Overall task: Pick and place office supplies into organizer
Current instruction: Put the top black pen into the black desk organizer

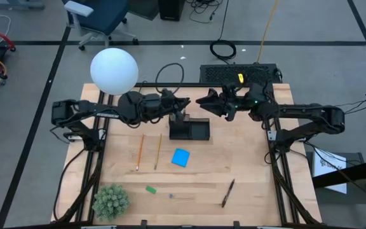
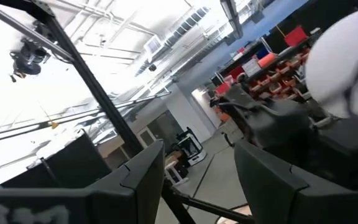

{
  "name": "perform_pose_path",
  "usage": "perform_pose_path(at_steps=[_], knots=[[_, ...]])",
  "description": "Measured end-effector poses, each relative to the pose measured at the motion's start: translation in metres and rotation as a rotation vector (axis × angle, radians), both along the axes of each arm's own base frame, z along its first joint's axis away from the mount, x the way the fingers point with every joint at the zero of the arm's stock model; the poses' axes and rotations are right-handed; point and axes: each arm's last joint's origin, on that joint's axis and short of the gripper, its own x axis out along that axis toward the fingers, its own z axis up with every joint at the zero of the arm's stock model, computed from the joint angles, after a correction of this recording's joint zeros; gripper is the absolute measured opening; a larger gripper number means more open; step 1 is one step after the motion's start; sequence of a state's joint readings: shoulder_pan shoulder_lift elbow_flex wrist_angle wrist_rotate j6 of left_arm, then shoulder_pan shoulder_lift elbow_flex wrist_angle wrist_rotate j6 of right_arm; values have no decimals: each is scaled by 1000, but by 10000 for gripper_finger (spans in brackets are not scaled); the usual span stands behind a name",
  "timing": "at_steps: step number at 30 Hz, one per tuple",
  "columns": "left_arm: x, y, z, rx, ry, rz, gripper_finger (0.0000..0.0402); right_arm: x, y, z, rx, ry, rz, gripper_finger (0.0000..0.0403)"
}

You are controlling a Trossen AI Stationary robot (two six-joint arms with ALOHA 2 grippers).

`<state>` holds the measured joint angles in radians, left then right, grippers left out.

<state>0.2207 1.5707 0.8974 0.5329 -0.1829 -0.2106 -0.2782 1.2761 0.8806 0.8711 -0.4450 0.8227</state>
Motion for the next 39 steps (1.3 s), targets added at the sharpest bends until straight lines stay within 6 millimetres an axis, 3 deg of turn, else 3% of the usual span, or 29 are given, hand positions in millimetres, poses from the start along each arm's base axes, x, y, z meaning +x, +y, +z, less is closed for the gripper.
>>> perform_pose_path(at_steps=[12,39], knots=[[18,2,-26,-16,-45,-25,11,-1,4,1,8,13,10,183],[13,-10,-46,-35,104,-62,11,1,3,-3,12,53,8,183]])
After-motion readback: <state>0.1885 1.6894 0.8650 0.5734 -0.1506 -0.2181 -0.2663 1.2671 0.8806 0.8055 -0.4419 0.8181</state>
